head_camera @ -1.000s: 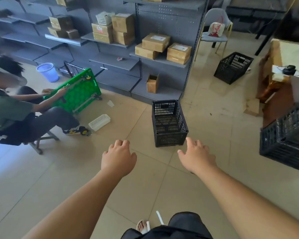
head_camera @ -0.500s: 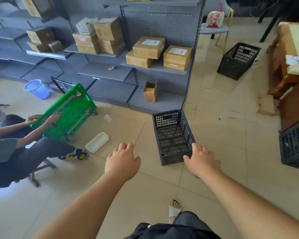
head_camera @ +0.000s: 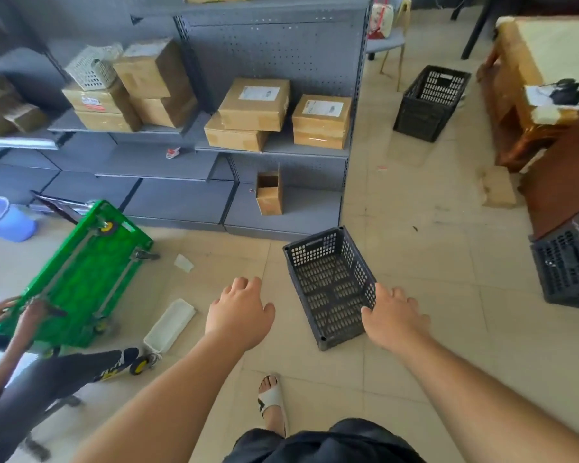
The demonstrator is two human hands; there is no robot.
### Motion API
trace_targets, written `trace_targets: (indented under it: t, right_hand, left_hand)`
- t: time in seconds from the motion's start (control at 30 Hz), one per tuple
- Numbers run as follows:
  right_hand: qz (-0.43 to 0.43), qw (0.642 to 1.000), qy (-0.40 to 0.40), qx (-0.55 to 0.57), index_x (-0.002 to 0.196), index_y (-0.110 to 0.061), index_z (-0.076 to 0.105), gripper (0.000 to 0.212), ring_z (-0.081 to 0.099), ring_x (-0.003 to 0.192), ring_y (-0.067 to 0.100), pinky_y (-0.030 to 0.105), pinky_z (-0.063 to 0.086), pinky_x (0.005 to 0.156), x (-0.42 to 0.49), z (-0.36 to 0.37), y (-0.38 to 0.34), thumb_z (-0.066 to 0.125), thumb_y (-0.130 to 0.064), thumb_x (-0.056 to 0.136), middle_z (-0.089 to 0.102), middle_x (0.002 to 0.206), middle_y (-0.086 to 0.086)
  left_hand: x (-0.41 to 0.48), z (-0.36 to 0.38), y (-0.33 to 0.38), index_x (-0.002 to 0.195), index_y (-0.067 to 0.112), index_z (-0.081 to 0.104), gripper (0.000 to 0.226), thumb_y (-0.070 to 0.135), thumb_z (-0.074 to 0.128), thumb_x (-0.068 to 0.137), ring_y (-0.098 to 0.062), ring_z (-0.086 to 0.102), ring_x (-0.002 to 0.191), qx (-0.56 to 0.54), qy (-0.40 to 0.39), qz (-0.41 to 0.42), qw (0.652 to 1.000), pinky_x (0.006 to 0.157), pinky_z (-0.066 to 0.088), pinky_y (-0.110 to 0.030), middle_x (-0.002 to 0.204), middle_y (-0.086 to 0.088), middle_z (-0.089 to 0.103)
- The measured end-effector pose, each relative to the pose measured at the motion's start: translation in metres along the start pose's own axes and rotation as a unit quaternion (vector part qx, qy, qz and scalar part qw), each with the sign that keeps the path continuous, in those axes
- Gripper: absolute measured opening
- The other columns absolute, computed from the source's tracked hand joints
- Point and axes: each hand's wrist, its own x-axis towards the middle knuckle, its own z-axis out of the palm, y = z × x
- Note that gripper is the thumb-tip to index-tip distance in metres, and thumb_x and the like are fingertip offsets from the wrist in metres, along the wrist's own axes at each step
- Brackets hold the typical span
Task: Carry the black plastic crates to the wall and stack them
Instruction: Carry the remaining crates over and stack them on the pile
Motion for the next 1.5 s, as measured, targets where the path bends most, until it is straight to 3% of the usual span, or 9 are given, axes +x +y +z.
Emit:
trace_targets:
  t: [0.3, 0.77, 1.0, 1.23, 1.37, 1.5]
  right_hand:
    - [0.089, 0.993, 0.003, 0.07, 0.158, -0.026, 0.021, 0.063, 0.04, 0.137, 0.032, 0.051, 0.044, 0.103, 0.046, -0.002, -0.067, 0.04, -0.049, 0.102, 0.037, 0.155, 0.009]
    - [0.212, 0.967, -0.029, 0.138, 0.156, -0.026, 0.019, 0.06, 0.044, 0.129, 0.029, 0.047, 0.043, 0.097, 0.144, -0.009, -0.023, 0.037, -0.046, 0.103, 0.041, 0.148, 0.007]
    - [0.318, 0.92, -0.06, 0.222, 0.152, -0.024, 0.025, 0.056, 0.046, 0.125, 0.032, 0.048, 0.043, 0.095, 0.194, 0.01, -0.02, 0.04, -0.043, 0.101, 0.045, 0.138, 0.008]
    - [0.452, 0.836, -0.068, 0.304, 0.142, -0.014, 0.035, 0.048, 0.046, 0.125, 0.038, 0.048, 0.04, 0.093, 0.246, 0.052, -0.041, 0.043, -0.037, 0.101, 0.047, 0.138, 0.015]
    - [0.483, 0.802, -0.067, 0.345, 0.139, -0.009, 0.037, 0.047, 0.046, 0.122, 0.041, 0.045, 0.036, 0.086, 0.28, 0.086, -0.055, 0.046, -0.035, 0.1, 0.047, 0.135, 0.018]
    - [0.513, 0.767, -0.061, 0.381, 0.14, -0.008, 0.037, 0.05, 0.046, 0.125, 0.043, 0.049, 0.04, 0.097, 0.308, 0.13, -0.054, 0.047, -0.035, 0.099, 0.047, 0.137, 0.021]
  left_hand:
    - [0.141, -0.043, -0.016, 0.15, 0.021, 0.04, 0.055, 0.042, 0.046, 0.099, -0.028, 0.044, 0.135, 0.053, -0.052, 0.107, 0.991, 0.104, 0.041, -0.045, 0.15, -0.005, 0.044]
    - [0.273, -0.04, 0.078, 0.145, 0.024, 0.04, 0.048, 0.04, 0.042, 0.101, -0.025, 0.048, 0.13, 0.193, -0.113, 0.226, 0.948, 0.102, 0.043, -0.043, 0.148, -0.003, 0.045]
    - [0.369, -0.006, 0.095, 0.143, 0.024, 0.042, 0.047, 0.041, 0.043, 0.099, -0.023, 0.051, 0.126, 0.262, -0.159, 0.265, 0.914, 0.098, 0.047, -0.041, 0.145, 0.0, 0.048]
    - [0.474, 0.039, 0.099, 0.133, 0.021, 0.047, 0.038, 0.038, 0.044, 0.099, -0.023, 0.054, 0.117, 0.324, -0.217, 0.309, 0.868, 0.092, 0.048, -0.04, 0.134, -0.002, 0.054]
    - [0.52, 0.074, 0.099, 0.14, 0.019, 0.047, 0.045, 0.035, 0.047, 0.099, -0.029, 0.051, 0.125, 0.316, -0.245, 0.293, 0.868, 0.096, 0.045, -0.043, 0.142, -0.005, 0.05]
    - [0.556, 0.119, 0.101, 0.145, 0.019, 0.046, 0.049, 0.035, 0.049, 0.1, -0.033, 0.05, 0.128, 0.314, -0.258, 0.274, 0.872, 0.097, 0.043, -0.043, 0.146, -0.008, 0.049]
